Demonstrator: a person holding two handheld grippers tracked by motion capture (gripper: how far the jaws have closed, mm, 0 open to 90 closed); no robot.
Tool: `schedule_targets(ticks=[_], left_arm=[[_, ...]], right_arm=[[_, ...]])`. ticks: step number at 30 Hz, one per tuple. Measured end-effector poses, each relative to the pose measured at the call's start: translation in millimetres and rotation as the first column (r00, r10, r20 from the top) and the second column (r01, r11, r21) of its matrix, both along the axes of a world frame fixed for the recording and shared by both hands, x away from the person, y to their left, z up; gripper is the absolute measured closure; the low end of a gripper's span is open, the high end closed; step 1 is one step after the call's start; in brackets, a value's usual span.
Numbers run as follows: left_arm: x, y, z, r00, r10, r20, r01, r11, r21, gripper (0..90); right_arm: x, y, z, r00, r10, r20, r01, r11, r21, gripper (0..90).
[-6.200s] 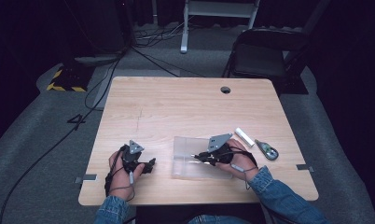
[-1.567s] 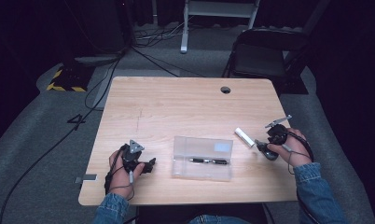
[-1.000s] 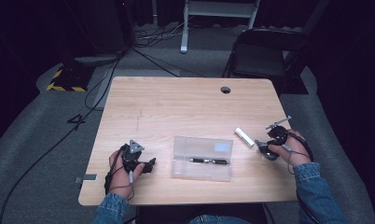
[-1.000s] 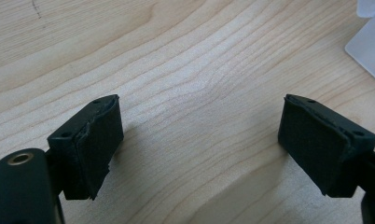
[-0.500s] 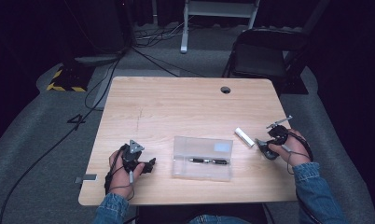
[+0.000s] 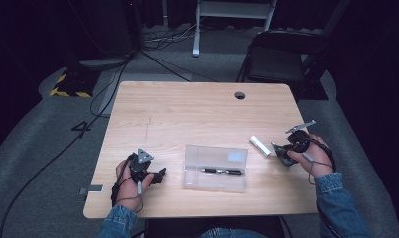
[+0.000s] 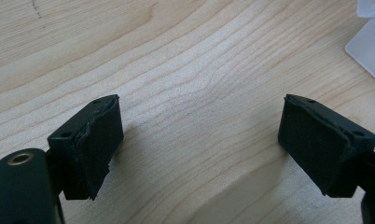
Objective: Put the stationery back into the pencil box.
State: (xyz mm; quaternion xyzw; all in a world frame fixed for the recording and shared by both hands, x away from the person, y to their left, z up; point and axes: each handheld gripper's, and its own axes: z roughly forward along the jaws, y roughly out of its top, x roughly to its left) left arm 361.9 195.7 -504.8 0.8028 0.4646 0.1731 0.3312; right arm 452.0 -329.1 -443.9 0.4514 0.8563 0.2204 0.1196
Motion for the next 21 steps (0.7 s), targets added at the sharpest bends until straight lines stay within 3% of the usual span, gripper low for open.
schedule_targets(ticks=[5, 7, 16, 21], left_arm=[[0.0, 0.0, 0.0, 1.0000, 0.000, 0.000, 0.000, 1.0000, 0.000, 14.3], [0.0, 0.0, 0.0, 1.0000, 0.000, 0.000, 0.000, 1.0000, 0.000, 14.3], [0.0, 0.0, 0.0, 1.0000, 0.000, 0.000, 0.000, 1.0000, 0.000, 14.3], [0.0, 0.0, 0.0, 1.0000, 0.000, 0.000, 0.000, 1.0000, 0.000, 14.3]], right_arm=[[-1.9, 1.4, 6.0, 0.9994, 0.008, 0.033, -0.008, 1.0000, 0.005, 52.1], [-6.3, 6.2, 14.9, 0.9981, 0.025, 0.056, -0.026, 0.9995, 0.017, 52.1], [-13.0, 12.5, 27.4, 0.9943, 0.058, 0.089, -0.061, 0.9977, 0.029, 52.1], [-20.3, 24.5, 35.9, 0.9871, 0.117, 0.109, -0.123, 0.9906, 0.059, 52.1]])
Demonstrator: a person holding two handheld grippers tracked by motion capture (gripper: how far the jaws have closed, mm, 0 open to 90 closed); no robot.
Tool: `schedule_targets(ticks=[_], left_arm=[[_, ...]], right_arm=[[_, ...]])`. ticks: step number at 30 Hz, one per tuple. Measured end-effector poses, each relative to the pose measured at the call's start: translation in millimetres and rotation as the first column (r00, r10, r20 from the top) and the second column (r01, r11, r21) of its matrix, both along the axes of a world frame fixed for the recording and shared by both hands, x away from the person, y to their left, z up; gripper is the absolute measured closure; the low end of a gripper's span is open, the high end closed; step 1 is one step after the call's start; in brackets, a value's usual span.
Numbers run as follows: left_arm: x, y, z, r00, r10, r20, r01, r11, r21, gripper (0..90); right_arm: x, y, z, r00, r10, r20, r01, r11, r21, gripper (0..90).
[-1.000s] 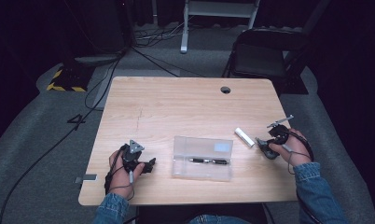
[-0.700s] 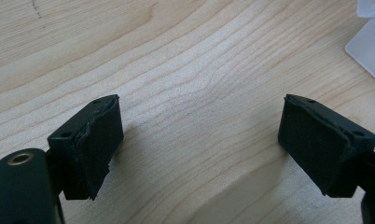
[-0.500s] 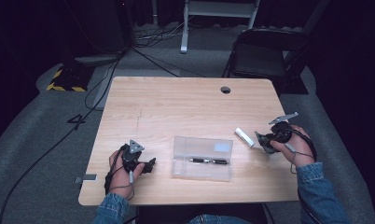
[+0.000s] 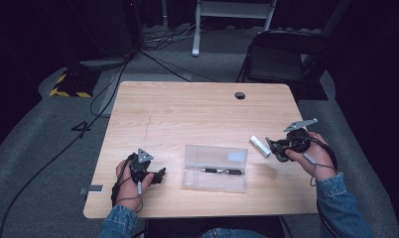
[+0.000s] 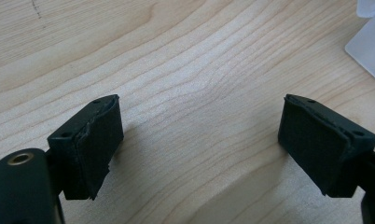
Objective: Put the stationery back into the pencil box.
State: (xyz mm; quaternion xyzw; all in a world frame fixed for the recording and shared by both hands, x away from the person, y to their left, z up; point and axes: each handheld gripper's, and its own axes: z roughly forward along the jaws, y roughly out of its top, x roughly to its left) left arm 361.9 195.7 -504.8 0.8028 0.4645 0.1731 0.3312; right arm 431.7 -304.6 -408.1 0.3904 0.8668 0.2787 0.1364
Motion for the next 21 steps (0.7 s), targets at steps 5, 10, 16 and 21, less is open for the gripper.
schedule_targets(ticks=[5, 10, 16, 21], left_arm=[[0.0, 0.0, 0.0, 1.0000, 0.000, 0.000, 0.000, 1.0000, 0.000, 14.3], [0.0, 0.0, 0.0, 1.0000, 0.000, 0.000, 0.000, 1.0000, 0.000, 14.3], [0.0, 0.0, 0.0, 1.0000, 0.000, 0.000, 0.000, 1.0000, 0.000, 14.3], [0.0, 0.0, 0.0, 1.0000, 0.000, 0.000, 0.000, 1.0000, 0.000, 14.3]], right_arm=[[-8.1, 12.1, 8.7, 0.9981, 0.061, 0.014, -0.061, 0.9978, 0.027, 52.1], [-19.1, 31.2, 16.3, 0.9885, 0.148, 0.032, -0.149, 0.9878, 0.045, 52.2], [-28.0, 49.4, 19.4, 0.9716, 0.232, 0.049, -0.234, 0.9707, 0.054, 52.1], [-36.2, 66.9, 19.2, 0.9507, 0.306, 0.051, -0.309, 0.9493, 0.059, 52.2]])
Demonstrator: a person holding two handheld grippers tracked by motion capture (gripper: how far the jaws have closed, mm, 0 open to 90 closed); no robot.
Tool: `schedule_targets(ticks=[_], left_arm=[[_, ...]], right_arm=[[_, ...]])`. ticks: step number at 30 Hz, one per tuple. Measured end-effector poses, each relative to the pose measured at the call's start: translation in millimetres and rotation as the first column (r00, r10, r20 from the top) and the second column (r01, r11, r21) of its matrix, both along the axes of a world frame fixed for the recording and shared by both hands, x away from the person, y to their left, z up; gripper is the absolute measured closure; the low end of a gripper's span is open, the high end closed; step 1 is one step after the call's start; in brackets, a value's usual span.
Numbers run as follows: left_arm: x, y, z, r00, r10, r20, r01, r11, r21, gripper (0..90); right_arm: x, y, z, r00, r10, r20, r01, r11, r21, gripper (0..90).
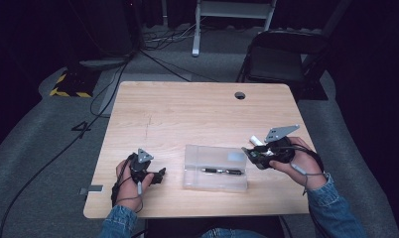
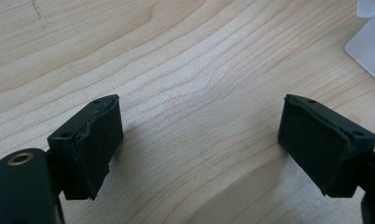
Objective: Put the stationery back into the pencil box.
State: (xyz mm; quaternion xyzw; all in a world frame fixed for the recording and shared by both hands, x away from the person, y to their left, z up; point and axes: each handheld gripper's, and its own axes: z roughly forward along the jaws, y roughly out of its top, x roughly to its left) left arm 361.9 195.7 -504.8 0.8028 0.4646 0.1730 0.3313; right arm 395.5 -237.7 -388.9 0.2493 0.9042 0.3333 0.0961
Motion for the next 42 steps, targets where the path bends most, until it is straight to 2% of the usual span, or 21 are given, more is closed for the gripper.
schedule_targets(ticks=[2, 13, 17, 29, 42], left_arm=[[0.0, 0.0, 0.0, 1.0000, 0.000, 0.000, 0.000, 1.0000, 0.000, 14.3], [0.0, 0.0, 0.0, 1.0000, 0.000, 0.000, 0.000, 1.0000, 0.000, 14.3], [0.0, 0.0, 0.0, 1.0000, 0.000, 0.000, 0.000, 1.0000, 0.000, 14.3], [0.0, 0.0, 0.0, 1.0000, 0.000, 0.000, 0.000, 1.0000, 0.000, 14.3], [0.0, 0.0, 0.0, 1.0000, 0.000, 0.000, 0.000, 1.0000, 0.000, 14.3]], right_arm=[[-1.9, 5.4, -1.0, 0.9997, 0.025, -0.006, -0.025, 0.9997, -0.002, 52.1], [-8.5, 23.0, -7.7, 0.9959, 0.087, -0.026, -0.087, 0.9962, -0.007, 52.1], [-11.3, 32.8, -14.4, 0.9912, 0.121, -0.054, -0.123, 0.9921, -0.025, 52.2], [-12.2, 50.0, -31.7, 0.9800, 0.186, -0.071, -0.189, 0.9814, -0.033, 52.1], [-11.0, 60.8, -48.7, 0.9721, 0.218, -0.086, -0.223, 0.9736, -0.050, 52.1]])
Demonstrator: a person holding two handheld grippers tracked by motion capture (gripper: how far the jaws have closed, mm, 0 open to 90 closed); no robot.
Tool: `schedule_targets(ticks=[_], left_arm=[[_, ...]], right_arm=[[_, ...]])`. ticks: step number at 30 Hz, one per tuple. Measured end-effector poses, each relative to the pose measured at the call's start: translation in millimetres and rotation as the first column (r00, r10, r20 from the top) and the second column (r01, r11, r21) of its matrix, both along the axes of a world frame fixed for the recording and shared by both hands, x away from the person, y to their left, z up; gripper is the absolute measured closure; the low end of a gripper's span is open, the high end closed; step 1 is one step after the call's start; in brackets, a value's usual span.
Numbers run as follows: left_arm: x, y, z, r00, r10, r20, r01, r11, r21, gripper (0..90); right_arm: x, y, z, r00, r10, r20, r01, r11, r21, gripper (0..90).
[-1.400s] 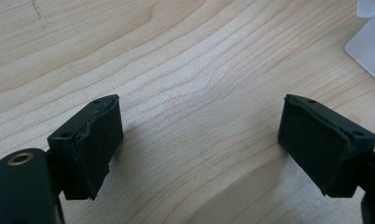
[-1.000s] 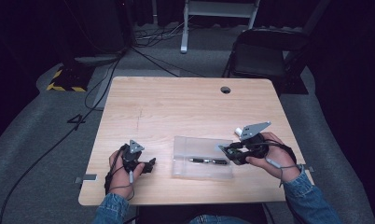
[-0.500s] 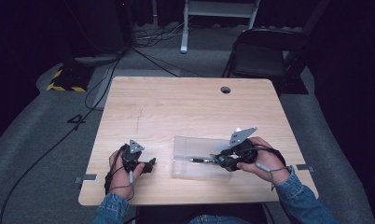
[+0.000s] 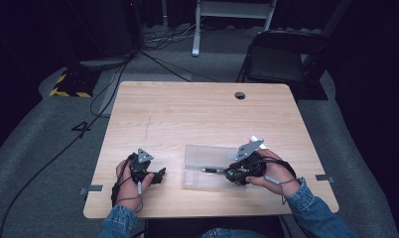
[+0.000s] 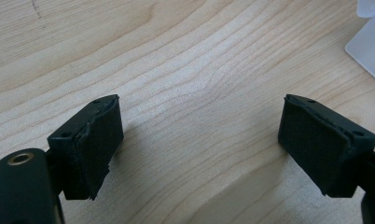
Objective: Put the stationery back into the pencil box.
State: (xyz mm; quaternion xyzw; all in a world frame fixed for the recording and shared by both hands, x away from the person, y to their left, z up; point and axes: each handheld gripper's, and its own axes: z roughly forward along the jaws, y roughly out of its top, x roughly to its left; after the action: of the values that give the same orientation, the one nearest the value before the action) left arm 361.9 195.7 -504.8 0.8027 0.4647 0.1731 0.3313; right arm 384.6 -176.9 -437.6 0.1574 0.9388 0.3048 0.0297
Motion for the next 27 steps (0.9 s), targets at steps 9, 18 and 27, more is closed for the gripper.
schedule_targets(ticks=[9, 18, 27], left_arm=[[0.0, 0.0, 0.0, 1.0000, 0.000, 0.000, 0.000, 1.0000, 0.000, 14.3], [0.0, 0.0, 0.0, 1.0000, 0.000, 0.000, 0.000, 1.0000, 0.000, 14.3], [0.0, -0.1, -0.1, 1.0000, 0.001, 0.002, -0.001, 1.0000, -0.001, 14.3]], right_arm=[[1.9, 3.0, -8.7, 0.9999, 0.011, -0.001, -0.012, 0.9997, -0.023, 52.1], [1.8, 5.5, -14.3, 0.9994, 0.035, 0.001, -0.035, 0.9978, -0.057, 52.1], [0.3, 8.7, -19.3, 0.9987, 0.048, -0.015, -0.049, 0.9962, -0.071, 51.9]])
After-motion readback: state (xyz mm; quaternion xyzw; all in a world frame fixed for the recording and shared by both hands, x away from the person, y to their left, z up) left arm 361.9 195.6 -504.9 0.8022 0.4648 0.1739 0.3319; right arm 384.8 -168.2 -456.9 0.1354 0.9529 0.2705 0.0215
